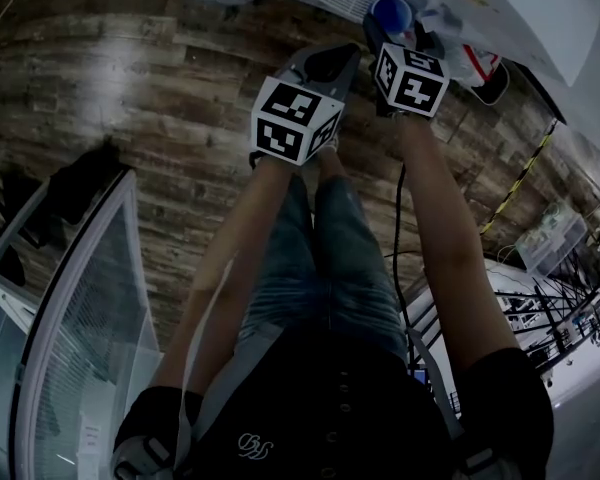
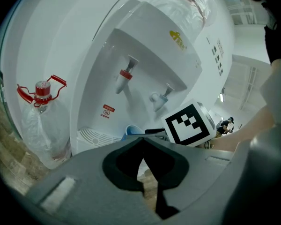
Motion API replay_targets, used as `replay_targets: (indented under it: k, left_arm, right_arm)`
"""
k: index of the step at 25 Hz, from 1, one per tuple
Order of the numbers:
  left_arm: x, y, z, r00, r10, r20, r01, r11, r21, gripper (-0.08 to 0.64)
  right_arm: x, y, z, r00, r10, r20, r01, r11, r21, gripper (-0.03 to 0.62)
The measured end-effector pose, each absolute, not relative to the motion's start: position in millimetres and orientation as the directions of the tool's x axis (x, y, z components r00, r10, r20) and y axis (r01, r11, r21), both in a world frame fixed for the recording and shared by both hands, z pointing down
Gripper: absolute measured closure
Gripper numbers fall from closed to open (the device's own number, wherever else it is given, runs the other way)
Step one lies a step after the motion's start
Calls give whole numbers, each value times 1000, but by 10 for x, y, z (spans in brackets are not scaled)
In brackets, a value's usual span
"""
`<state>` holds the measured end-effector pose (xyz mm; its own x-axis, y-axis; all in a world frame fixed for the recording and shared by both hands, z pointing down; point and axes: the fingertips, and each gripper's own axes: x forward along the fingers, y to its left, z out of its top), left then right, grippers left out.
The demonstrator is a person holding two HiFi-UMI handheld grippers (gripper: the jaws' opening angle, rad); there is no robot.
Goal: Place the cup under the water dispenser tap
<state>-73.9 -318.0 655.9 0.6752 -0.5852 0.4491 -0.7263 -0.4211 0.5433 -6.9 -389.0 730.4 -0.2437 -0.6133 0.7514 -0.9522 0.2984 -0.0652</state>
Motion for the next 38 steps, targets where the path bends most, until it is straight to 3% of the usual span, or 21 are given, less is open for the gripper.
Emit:
replay_targets:
  k: [14, 23, 29, 38]
  left_arm:
    - [-749, -3173, 5975, 669, -616, 417, -734, -459, 501, 560]
    - [-823, -3176, 5532, 671, -616, 412, -737, -494, 461, 560]
    - [-882, -3088, 5133, 675, -616, 407, -735, -507, 451, 560]
    - [-903, -2878, 4538, 701, -588, 403, -713, -579, 396, 560]
  right_arm:
    - [-123, -3621, 6531, -314, -655, 687, -943, 299, -146, 232]
    - [-149, -3503, 5821, -361, -695, 621, -931, 309, -195, 278]
    - [-151, -3391, 5387, -391, -712, 583, -920, 306, -243, 319]
    - [-154, -3249, 4617, -396, -776, 491, -917, 306, -256, 440]
